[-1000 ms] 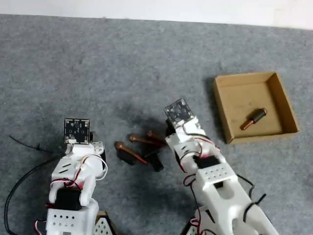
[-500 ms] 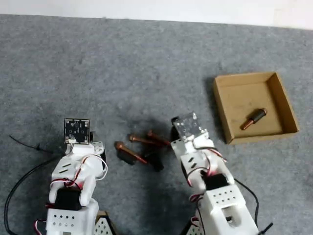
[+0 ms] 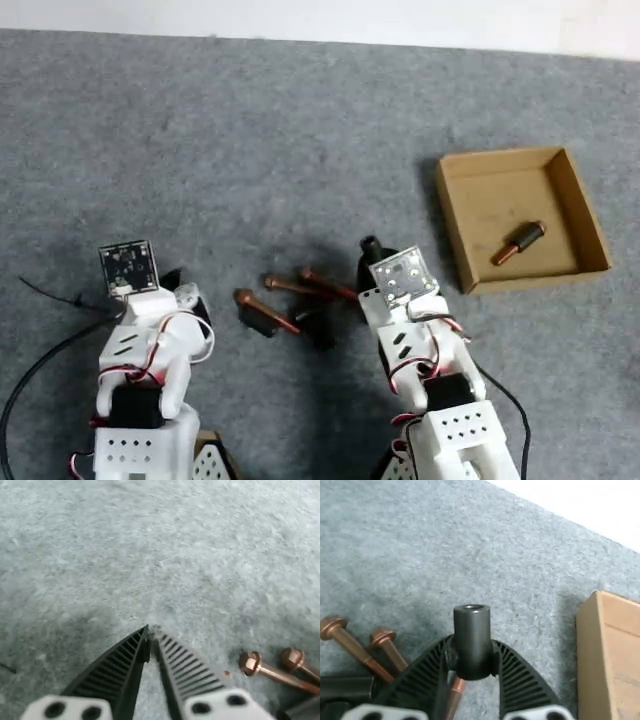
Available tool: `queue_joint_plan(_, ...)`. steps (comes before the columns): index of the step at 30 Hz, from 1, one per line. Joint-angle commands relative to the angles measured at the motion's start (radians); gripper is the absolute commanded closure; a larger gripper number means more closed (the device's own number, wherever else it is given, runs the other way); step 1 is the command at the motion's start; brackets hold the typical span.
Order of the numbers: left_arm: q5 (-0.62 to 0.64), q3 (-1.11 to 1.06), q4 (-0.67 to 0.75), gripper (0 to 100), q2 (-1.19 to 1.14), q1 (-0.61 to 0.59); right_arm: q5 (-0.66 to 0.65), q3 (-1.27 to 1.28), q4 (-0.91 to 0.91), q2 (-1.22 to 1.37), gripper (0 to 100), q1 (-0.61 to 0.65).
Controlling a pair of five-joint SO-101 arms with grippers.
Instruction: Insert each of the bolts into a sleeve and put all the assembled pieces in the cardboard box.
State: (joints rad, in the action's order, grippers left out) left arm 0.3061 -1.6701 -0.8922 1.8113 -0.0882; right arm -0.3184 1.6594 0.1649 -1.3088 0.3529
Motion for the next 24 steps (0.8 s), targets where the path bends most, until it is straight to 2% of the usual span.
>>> queue_joint_plan(1, 0.006, 0.038, -0.031, 88, 0.008, 0.079, 0.009, -0.01, -0.025, -0.022, 99.4, -0.012)
queue_joint_plan(6, 0.003, 0.065, -0.101, 92, 0.008, 0.188, 0.009, -0.01, -0.025, -0.022, 99.4, -0.012)
queue_joint_plan(12, 0.006, 0.084, -0.098, 87, -0.091, 0.199, 0.009, -0.01, -0.025, -0.022, 99.4, -0.012)
queue_joint_plan(17, 0.064, 0.193, -0.043, 86, -0.335, 0.232, 0.009, -0.01, -0.025, -0.022, 99.4, -0.012)
queue_joint_plan(21, 0.143, 0.334, -0.034, 86, -0.59, 0.239, 0.009, -0.008, -0.025, -0.021, 99.4, -0.012)
queue_joint_plan(24, 0.155, 0.404, -0.034, 86, -0.746, 0.278, 0.009, -0.008, -0.025, -0.021, 99.4, -0.012)
